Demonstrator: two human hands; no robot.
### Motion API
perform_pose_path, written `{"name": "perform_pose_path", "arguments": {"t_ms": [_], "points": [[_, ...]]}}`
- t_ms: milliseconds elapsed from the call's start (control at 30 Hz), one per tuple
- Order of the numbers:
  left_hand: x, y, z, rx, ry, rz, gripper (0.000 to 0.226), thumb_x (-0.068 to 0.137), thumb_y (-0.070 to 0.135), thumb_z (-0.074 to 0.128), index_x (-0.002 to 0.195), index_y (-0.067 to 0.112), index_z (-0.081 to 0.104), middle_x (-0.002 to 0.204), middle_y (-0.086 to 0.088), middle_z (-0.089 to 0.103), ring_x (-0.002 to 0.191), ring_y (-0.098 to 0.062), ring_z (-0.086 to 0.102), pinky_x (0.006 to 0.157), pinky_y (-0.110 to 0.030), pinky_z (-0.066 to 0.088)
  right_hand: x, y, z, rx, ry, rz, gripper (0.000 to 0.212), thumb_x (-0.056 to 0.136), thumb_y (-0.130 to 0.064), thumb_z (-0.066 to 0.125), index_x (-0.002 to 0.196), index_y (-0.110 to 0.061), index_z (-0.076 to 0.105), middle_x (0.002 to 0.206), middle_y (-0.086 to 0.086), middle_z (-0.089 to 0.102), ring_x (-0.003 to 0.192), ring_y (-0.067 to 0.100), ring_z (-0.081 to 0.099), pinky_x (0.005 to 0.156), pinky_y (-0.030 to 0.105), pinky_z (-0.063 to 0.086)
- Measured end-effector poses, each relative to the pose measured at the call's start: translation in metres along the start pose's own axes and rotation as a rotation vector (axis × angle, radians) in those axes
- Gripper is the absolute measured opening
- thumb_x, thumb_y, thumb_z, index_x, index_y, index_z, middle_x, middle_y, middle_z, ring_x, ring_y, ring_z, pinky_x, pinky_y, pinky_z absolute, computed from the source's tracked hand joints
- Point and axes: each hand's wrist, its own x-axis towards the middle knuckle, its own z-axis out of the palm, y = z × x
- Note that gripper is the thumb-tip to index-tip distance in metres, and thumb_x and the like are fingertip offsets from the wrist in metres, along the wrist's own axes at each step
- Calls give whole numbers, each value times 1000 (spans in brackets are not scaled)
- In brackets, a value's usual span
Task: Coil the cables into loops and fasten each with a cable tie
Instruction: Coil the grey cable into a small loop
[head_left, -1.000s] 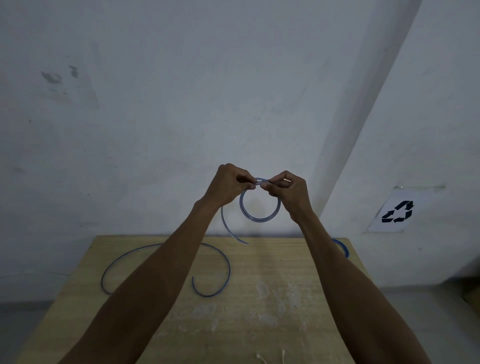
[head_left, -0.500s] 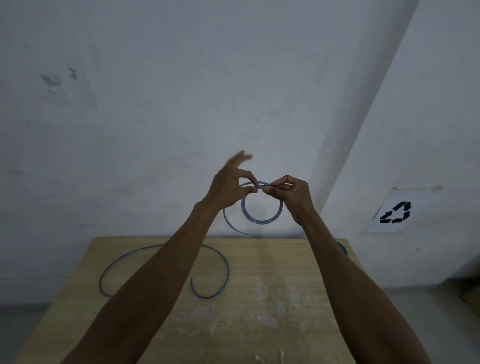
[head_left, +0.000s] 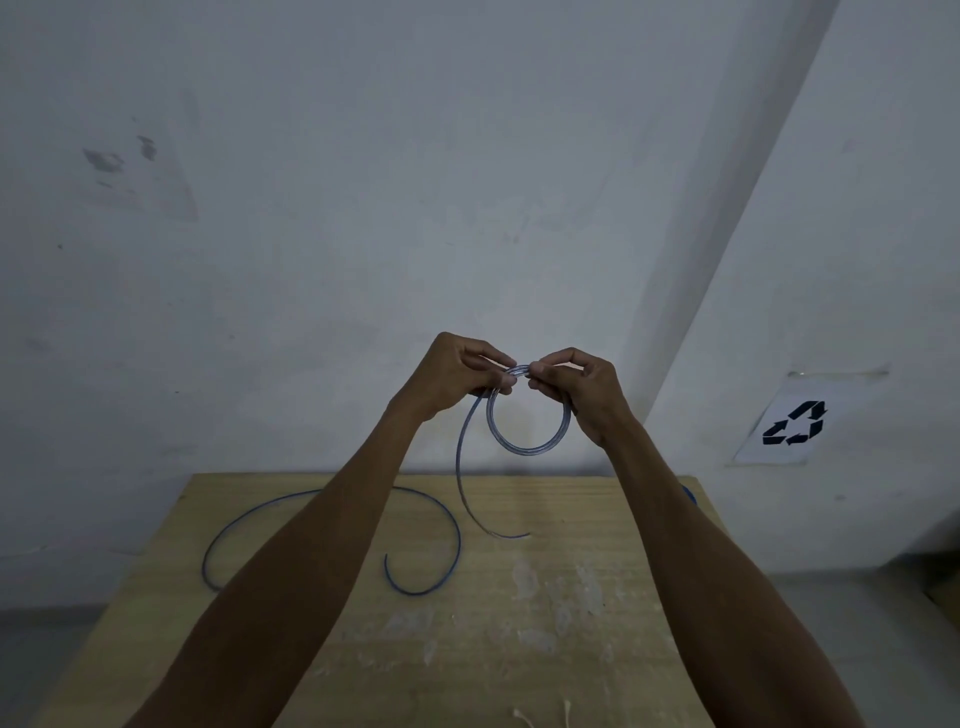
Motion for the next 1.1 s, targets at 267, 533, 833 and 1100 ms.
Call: {"name": "perform_pose_path", "arguments": {"t_ms": [267, 533, 833, 1100], "points": [[0, -3, -3, -50, -2, -10, 21, 82, 0, 82, 102, -2, 77, 90, -21, 78, 88, -39, 77, 81, -37, 64, -1, -1, 3, 40, -71, 30, 3, 88, 5, 71, 91, 7, 69, 95, 26, 74, 88, 35, 76, 80, 25, 60], [0, -10, -14, -77, 50, -12, 23, 84, 0, 80, 107, -3, 76, 93, -18, 79, 86, -33, 78, 75, -29, 60, -4, 4, -8, -112, -69, -19, 24, 86, 1, 76, 110, 1, 74, 102, 24, 76, 91, 36, 75, 86, 37, 60], [4, -8, -18, 15, -46, -19, 27, 82, -1, 82, 109, 0, 77, 89, -18, 79, 87, -35, 77, 83, -38, 64, 4, 3, 4, -285, -156, -90, 20, 87, 2, 75, 106, 2, 76, 97, 24, 77, 86, 34, 76, 85, 40, 60], [3, -8, -19, -1, -15, -19, 27, 82, 0, 82, 109, -2, 77, 91, -18, 79, 87, -31, 78, 77, -29, 60, 3, 6, 10, -259, -145, -85, 24, 86, -6, 79, 108, 2, 76, 98, 20, 77, 95, 36, 76, 85, 36, 61]]}}
